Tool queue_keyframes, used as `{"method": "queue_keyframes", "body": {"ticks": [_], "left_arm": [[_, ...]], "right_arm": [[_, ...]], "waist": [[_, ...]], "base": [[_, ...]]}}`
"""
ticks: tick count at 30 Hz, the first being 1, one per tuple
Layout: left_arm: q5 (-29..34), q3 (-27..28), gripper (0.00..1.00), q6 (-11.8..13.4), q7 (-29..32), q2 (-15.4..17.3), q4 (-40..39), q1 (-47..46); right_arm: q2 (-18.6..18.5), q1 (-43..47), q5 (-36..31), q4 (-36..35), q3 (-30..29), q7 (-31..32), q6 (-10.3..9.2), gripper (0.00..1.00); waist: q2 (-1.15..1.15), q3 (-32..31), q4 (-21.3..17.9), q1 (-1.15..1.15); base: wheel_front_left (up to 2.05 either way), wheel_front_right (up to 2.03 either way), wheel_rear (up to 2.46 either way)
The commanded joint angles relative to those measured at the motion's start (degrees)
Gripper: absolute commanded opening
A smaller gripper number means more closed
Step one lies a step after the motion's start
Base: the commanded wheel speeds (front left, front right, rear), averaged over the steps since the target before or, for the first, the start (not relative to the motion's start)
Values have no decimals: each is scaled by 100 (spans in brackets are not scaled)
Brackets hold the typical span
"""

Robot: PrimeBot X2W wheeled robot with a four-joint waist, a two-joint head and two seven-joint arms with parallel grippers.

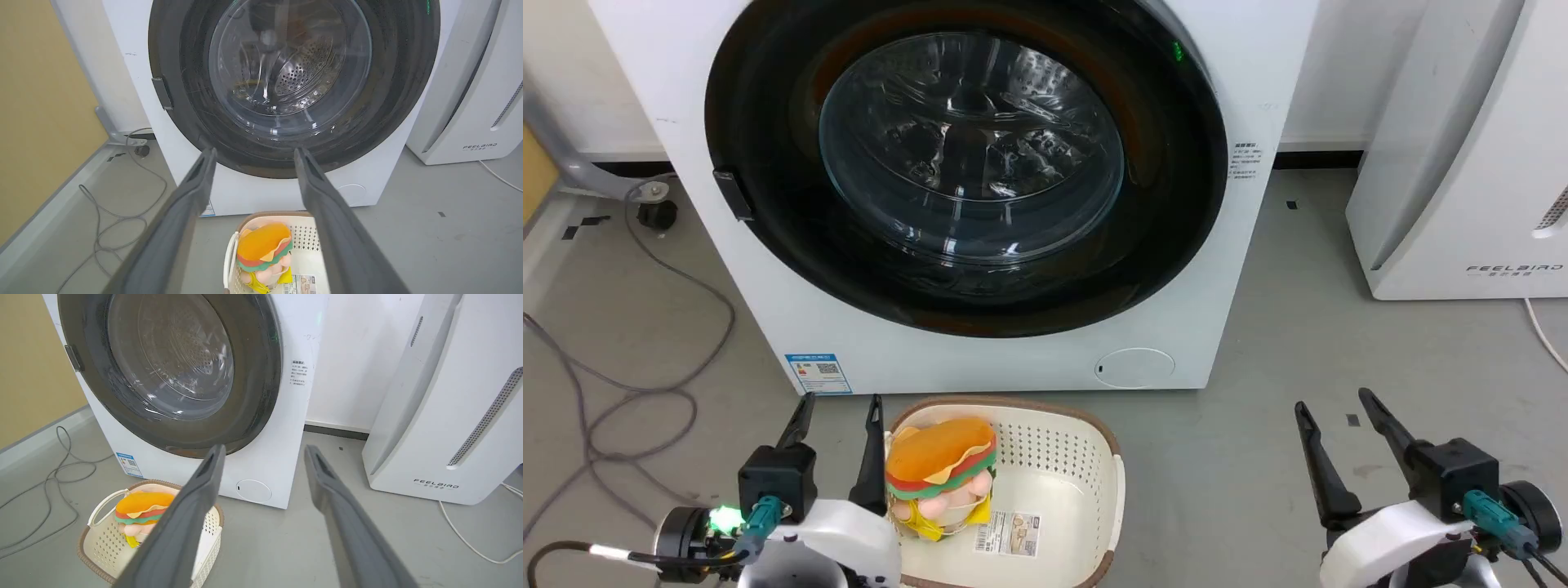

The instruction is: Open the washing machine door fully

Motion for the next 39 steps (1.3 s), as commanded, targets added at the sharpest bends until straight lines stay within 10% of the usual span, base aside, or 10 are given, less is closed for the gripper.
{"method": "queue_keyframes", "body": {"ticks": [1, 2, 17, 39], "left_arm": [[-42, -29, 100, -24, -68, 0, 44, -35], [-49, -44, 100, -26, -81, 0, 58, -40], [-163, -241, 100, -24, -267, 3, 214, -101], [-346, -470, 100, 39, -519, 37, 339, -257]], "right_arm": [[0, 55, 57, 14, -6, -42, 0, 74], [0, 62, 67, 19, -5, -50, 0, 0], [0, 134, 724, 50, 18, -180, 1, 0], [-113, -621, 4377, 174, -193, -464, 2, 0]], "waist": [[0, -2, -1, 0], [0, -4, -2, 0], [0, -18, -8, 0], [0, 162, -48, 0]], "base": [[0, 0, 0], [0, 0, 0], [0, 0, 0], [0, 0, 0]]}}
